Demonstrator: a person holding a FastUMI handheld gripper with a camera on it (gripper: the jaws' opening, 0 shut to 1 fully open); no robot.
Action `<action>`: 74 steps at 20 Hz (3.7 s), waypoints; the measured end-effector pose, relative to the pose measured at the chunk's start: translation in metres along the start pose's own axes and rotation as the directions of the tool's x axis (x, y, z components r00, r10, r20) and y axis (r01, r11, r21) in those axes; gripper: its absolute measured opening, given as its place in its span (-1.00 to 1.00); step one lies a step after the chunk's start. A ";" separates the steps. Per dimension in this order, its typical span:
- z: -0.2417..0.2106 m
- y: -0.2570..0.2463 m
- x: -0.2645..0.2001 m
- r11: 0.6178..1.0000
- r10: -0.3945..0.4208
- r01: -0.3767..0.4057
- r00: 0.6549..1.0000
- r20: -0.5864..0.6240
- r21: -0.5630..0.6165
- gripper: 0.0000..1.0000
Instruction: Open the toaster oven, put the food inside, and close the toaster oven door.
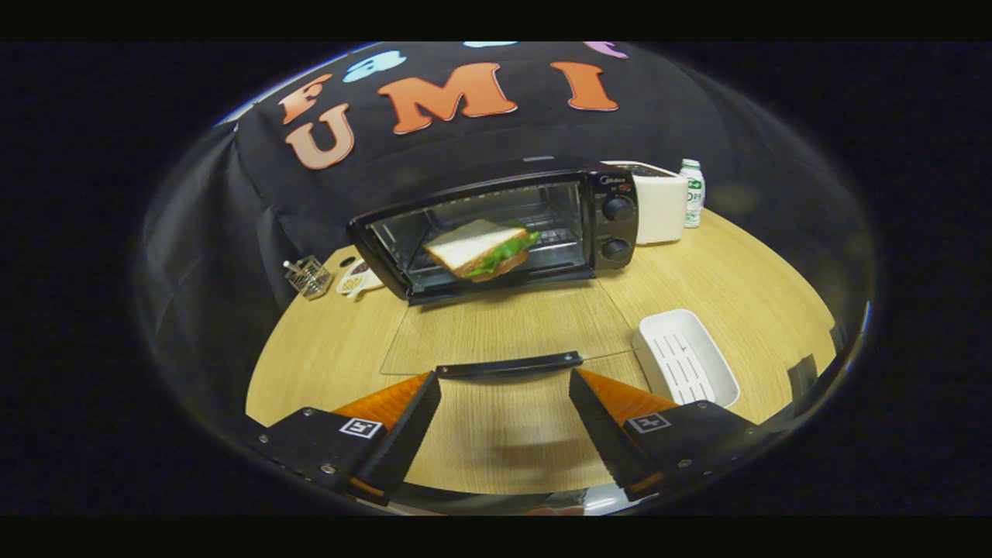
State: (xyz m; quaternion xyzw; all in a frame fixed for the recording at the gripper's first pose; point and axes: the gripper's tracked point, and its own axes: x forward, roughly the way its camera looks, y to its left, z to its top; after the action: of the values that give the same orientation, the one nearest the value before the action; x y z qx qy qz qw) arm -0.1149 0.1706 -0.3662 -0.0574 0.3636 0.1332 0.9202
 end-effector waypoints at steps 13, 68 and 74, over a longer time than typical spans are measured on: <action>-0.035 -0.010 0.070 0.989 -0.036 0.024 0.997 -0.075 -0.147 0.99; 0.288 -0.037 -0.036 0.989 -0.057 0.107 0.907 0.416 -0.099 0.98; 0.349 -0.063 -0.121 0.983 -0.082 0.161 0.813 0.576 -0.086 0.98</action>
State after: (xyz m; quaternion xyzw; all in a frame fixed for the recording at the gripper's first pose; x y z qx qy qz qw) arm 0.0471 0.1568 -0.0283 -0.0983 0.0580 0.1088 0.9875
